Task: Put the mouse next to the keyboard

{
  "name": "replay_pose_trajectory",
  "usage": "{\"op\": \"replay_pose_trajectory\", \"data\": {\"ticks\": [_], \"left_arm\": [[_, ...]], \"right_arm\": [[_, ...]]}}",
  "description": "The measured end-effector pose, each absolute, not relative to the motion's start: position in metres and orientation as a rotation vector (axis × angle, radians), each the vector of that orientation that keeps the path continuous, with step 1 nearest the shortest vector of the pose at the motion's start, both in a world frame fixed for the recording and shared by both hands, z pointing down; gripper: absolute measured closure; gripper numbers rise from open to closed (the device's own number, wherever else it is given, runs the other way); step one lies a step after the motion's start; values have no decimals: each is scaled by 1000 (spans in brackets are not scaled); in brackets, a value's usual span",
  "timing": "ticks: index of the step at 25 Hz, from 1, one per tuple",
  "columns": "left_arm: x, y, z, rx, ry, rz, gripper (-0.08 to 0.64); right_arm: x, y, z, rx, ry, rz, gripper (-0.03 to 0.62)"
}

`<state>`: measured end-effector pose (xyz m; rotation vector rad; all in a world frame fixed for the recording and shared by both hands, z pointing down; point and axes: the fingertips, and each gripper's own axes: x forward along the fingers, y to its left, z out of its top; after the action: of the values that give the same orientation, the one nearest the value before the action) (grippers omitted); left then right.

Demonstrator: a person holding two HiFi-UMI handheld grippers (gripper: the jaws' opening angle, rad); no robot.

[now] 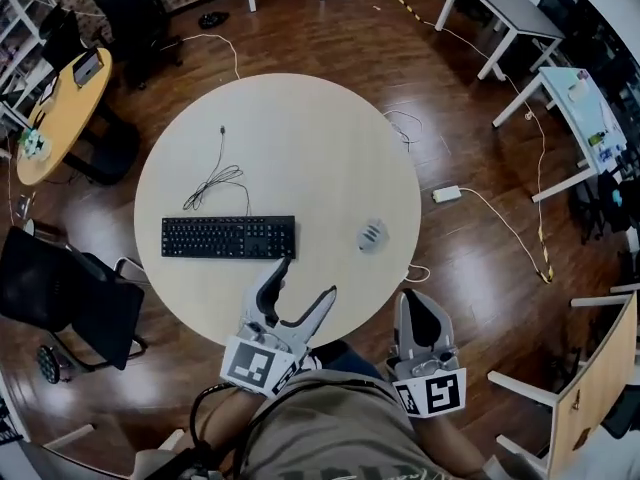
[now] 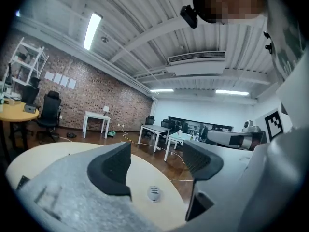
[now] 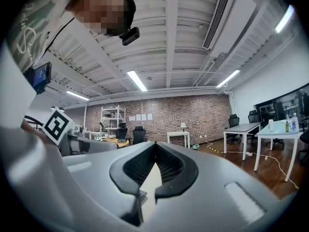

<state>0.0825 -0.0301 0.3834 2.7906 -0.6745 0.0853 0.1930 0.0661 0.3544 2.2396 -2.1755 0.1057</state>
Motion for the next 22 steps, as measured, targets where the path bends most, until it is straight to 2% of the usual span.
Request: {"op": "replay_pose_trajectory", "data": {"ticks": [9,17,22], "left_arm": [[-39,-35,357,2812,-902,-85,213],[-182,-42,338,2708,-1441,-111,215],[-217,-38,334,2675,-1559,-126,229]], "right_arm": [[100,23,352,2001,-2390,93,592],[9,-12,341,1809,-2574,54,592],[-28,-17,341,1737,-2635,76,591]]}}
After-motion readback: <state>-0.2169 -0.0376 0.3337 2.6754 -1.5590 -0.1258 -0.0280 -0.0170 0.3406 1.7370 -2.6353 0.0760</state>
